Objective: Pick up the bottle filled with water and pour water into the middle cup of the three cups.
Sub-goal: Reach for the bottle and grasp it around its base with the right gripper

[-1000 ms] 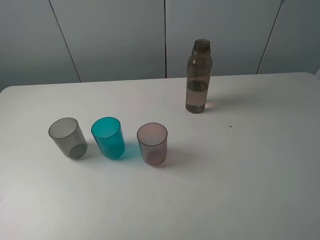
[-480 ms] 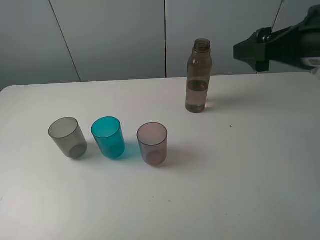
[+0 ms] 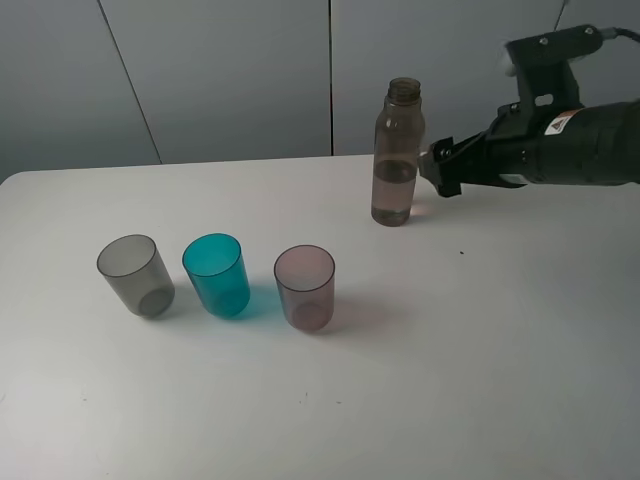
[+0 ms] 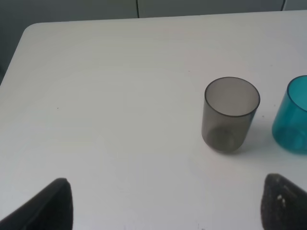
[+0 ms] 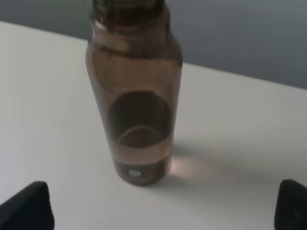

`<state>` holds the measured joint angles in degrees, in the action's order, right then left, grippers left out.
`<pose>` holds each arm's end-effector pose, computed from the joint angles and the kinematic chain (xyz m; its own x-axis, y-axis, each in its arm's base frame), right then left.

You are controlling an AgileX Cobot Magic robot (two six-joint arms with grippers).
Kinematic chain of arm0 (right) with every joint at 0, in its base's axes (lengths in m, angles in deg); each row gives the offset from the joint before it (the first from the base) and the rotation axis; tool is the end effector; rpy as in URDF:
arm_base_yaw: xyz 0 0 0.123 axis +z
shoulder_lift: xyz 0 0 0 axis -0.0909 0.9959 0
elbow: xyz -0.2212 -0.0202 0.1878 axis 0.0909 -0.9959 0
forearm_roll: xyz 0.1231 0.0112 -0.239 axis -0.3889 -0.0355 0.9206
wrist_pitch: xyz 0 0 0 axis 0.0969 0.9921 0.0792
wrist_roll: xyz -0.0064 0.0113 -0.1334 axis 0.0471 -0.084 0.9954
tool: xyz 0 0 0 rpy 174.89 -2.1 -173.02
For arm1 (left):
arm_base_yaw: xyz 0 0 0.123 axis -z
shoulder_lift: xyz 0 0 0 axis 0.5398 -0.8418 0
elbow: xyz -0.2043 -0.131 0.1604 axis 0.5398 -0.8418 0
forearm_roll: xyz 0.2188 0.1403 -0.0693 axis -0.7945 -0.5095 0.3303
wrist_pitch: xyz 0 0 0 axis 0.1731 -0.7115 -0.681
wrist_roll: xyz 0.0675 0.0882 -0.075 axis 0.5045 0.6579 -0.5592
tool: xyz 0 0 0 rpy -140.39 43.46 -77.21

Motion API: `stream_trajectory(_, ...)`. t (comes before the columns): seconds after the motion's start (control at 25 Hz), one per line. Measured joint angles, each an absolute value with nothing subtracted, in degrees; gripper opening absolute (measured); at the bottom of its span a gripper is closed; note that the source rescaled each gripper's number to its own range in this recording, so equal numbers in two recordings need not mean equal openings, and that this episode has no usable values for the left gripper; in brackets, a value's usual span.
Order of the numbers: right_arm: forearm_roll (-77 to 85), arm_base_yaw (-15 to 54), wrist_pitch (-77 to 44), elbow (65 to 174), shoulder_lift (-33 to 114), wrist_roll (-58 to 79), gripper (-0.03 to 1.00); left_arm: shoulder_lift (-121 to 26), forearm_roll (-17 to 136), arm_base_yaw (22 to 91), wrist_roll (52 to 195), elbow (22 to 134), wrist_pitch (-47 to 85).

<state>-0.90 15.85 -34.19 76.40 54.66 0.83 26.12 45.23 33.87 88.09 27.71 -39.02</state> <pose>0.3142 0.1164 0.1559 -0.5574 -0.2278 -0.7984 -0.3421 0.9392 -0.0292 0.0397 0.0011 0.2672 -0.4608 -0.0012 -0.8875 0.0029 1.0000 -0.0029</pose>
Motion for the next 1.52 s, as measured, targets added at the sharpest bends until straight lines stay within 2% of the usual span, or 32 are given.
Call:
stream_trajectory(0.32, 2.44, 15.85, -43.38, 76.78, 65.63, -1.39, 1.0, 26.12, 45.23, 33.87, 88.09, 27.71, -39.02)
stream_trajectory(0.76, 11.12, 15.85, -64.36, 77.01, 75.79, -10.13, 1.0, 26.12, 45.23, 33.87, 88.03, 27.71, -39.02)
stream_trajectory(1.52, 15.48, 15.85, -67.07, 87.25, 86.88, -14.44, 1.0, 26.12, 45.23, 33.87, 88.03, 27.71, -39.02)
